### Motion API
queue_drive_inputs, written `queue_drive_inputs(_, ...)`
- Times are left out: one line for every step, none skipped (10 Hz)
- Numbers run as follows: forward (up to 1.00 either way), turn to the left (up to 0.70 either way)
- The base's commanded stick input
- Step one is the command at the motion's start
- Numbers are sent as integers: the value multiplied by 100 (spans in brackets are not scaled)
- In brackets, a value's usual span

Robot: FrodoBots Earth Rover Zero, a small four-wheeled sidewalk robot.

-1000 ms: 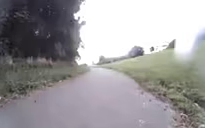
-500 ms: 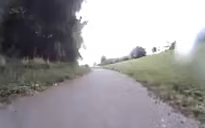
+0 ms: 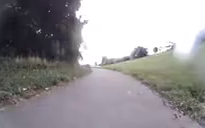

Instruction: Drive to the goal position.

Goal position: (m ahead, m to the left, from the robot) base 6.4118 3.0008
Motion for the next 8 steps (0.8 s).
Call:
queue_drive_inputs(100,-13)
queue_drive_inputs(100,-3)
queue_drive_inputs(100,-1)
queue_drive_inputs(100,0)
queue_drive_inputs(100,0)
queue_drive_inputs(100,0)
queue_drive_inputs(100,0)
queue_drive_inputs(100,0)
